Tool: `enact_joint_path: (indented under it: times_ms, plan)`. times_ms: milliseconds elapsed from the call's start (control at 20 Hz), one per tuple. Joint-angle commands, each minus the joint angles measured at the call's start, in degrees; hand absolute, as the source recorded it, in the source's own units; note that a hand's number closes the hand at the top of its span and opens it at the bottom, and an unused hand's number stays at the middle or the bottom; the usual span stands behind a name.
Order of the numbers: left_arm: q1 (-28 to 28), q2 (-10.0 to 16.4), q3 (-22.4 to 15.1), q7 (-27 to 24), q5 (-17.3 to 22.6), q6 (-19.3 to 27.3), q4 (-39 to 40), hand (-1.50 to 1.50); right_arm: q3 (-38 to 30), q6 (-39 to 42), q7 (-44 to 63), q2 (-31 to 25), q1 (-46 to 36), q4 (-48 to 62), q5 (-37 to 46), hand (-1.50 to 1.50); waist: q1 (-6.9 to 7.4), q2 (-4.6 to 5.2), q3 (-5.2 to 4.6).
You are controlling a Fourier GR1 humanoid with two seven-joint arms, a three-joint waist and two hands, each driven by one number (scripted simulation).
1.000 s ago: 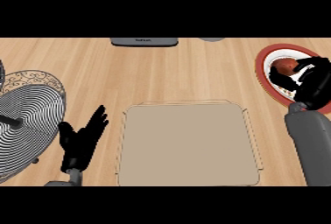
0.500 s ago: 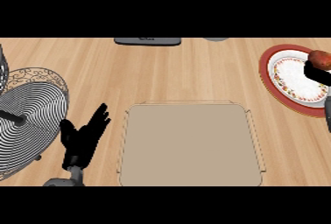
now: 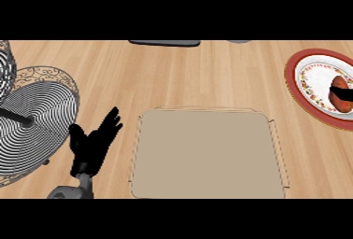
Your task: Pick the sweet potato from the tray and place it in the plate
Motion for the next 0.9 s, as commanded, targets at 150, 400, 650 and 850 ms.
enact_joint_path:
  times_ms: [150, 400, 650, 850]
  plan:
    - [0.33, 0.97, 1.18, -1.16, 0.09, -0.60, 1.43, 0.00, -5.08, 8.05, -10.72, -0.62, -1.58, 1.92, -5.71, -1.50, -0.16, 0.10, 0.07]
    - [0.30, -0.68, 0.37, 0.81, -0.35, 1.22, 0.59, 0.00, -13.09, 6.20, -21.10, 1.83, -0.28, -0.21, -13.71, -1.50, -1.08, -0.16, 0.12]
    - [0.42, -0.90, 0.37, 0.49, -0.84, 1.43, 1.44, 0.00, -17.94, 11.99, -24.13, -2.59, 1.20, 2.52, -18.26, -1.50, -1.94, -0.53, -0.10]
    - [1.83, -0.66, -0.14, -0.73, -1.66, 0.98, 2.00, 0.00, -19.47, 21.21, -26.78, -3.06, 3.21, 4.55, -20.87, -1.50, -2.35, -0.85, -0.17]
